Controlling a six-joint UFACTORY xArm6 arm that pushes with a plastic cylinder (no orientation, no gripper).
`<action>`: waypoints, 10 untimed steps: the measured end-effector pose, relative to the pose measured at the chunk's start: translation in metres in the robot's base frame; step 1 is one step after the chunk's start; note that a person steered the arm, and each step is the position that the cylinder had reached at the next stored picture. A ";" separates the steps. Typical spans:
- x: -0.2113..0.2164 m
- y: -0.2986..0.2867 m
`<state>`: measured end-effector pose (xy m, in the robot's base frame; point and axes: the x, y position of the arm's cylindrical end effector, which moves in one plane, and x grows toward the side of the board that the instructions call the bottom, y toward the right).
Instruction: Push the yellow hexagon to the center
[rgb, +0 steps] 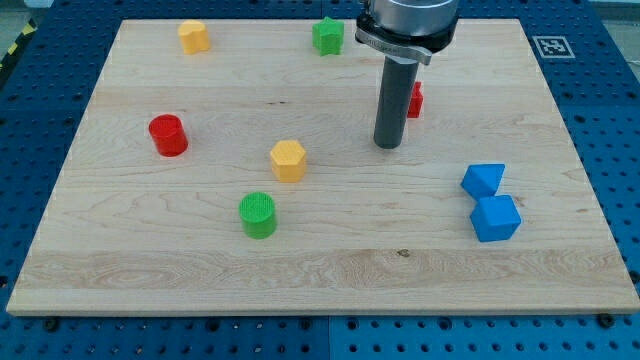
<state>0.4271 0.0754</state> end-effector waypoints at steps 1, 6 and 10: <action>0.010 -0.015; 0.070 -0.103; 0.020 -0.125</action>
<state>0.4470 -0.0500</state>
